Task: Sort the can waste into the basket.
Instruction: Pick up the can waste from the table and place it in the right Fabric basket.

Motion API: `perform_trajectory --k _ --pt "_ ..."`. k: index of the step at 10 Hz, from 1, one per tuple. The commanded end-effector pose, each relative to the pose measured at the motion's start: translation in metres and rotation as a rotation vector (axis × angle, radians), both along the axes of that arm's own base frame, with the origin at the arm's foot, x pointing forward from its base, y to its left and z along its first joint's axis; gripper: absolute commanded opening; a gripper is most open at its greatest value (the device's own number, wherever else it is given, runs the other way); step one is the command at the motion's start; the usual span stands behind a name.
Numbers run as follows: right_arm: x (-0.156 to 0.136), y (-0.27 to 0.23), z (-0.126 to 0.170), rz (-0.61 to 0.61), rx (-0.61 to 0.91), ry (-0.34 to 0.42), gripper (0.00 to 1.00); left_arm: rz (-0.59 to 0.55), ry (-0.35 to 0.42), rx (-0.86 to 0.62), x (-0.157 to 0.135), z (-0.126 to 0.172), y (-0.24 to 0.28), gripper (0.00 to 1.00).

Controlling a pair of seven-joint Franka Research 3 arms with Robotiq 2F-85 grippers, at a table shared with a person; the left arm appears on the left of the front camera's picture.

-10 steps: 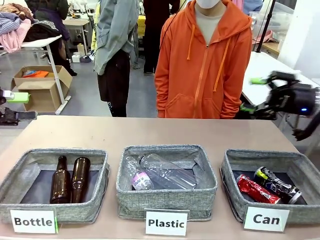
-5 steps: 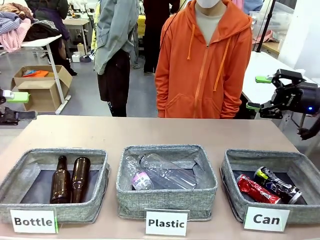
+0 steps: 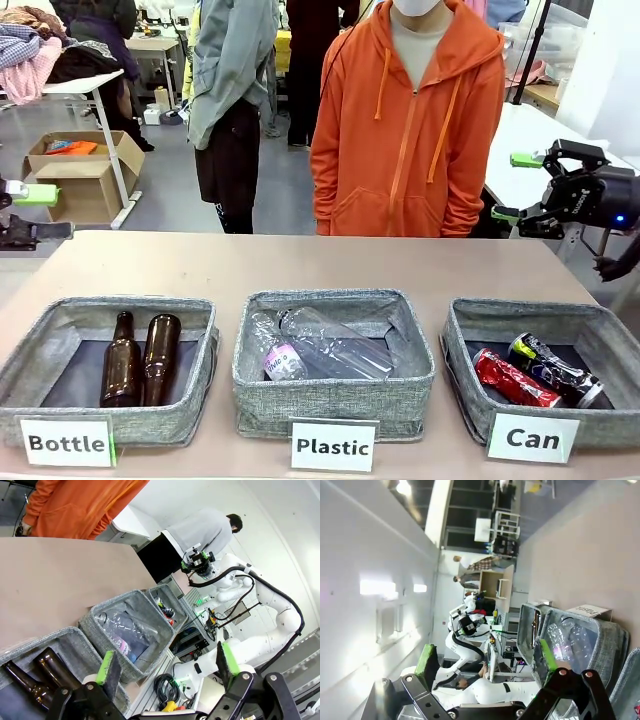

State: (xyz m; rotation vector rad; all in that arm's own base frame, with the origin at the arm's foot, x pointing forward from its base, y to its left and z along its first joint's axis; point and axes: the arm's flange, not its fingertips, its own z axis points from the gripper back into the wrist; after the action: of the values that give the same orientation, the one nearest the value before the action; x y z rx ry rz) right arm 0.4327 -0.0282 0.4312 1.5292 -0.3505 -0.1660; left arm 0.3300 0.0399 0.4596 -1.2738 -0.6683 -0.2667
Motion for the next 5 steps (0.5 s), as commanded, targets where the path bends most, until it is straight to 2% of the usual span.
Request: perform_trajectory --k 1,5 --pt "-0.0019 0.0026 0.0009 -0.011 0.017 -0.015 1.0 0.004 0.007 -0.013 -0.0038 0.0017 -0.0007 1.0" --pt "-0.0019 0.0026 0.0009 -0.011 0.017 -0.015 1.0 0.004 0.007 -0.013 -0.0038 0.0017 -0.0007 1.0"
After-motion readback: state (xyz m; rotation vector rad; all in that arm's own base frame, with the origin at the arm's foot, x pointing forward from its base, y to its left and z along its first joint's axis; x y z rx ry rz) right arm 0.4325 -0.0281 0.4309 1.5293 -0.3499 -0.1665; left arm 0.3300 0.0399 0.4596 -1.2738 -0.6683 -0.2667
